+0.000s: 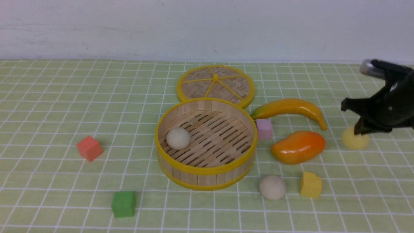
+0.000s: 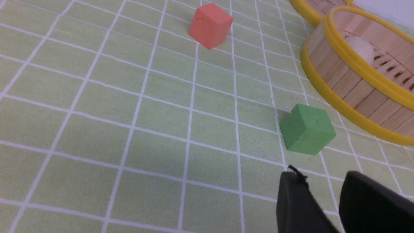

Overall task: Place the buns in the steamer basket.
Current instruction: Use the right arm to put the steamed stuffed bun into the steamer

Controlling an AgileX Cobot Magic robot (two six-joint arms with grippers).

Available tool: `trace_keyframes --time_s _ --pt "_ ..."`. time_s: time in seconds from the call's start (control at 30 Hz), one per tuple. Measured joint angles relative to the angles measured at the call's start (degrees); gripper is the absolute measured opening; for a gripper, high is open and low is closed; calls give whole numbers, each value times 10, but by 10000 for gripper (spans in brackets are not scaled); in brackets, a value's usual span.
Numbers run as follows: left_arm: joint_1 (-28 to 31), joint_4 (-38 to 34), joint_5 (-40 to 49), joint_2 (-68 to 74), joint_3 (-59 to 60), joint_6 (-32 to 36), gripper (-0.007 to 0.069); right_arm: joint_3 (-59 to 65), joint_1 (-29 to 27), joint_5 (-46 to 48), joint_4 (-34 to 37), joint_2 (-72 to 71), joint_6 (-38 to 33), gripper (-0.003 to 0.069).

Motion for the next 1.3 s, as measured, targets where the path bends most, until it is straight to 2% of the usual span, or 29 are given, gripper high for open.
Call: trace_keyframes --time_s 0.03,0.07,0.1,0.13,0.2,0.23,0.33,0.37,0.43,0.53,0.67,0.9,1.0,1.13,1.3 --pt "0 0 0 0 0 0 207 -5 3 4 20 -3 -10 0" --pt "0 0 0 0 0 0 209 -25 14 12 68 -8 -52 0" --pt "0 0 0 0 0 0 209 -25 16 12 68 -8 -52 0" --pt "0 0 0 0 0 0 211 -40 35 15 121 -9 -93 0" --pt "0 0 0 0 0 0 214 -51 63 14 186 -7 -133 0" --pt "0 0 0 0 0 0 214 -53 69 14 193 -5 -141 0" --pt "0 0 0 0 0 0 218 -71 128 -17 311 27 -228 0" --pt "0 0 0 0 0 0 218 -71 128 -17 311 27 -228 0" --pt "0 0 0 0 0 0 217 -95 160 -35 377 74 -307 0" --pt "0 0 0 0 0 0 217 -126 178 -48 419 123 -367 0" --pt "0 0 0 0 0 0 217 -157 187 -64 434 187 -399 1" --pt "0 0 0 0 0 0 220 -161 187 -97 432 224 -404 39" --pt "0 0 0 0 0 0 225 -164 187 -98 426 224 -404 97" --pt "0 0 0 0 0 0 229 -165 186 -83 403 219 -407 217" --pt "0 0 0 0 0 0 236 -165 163 -8 322 176 -419 339"
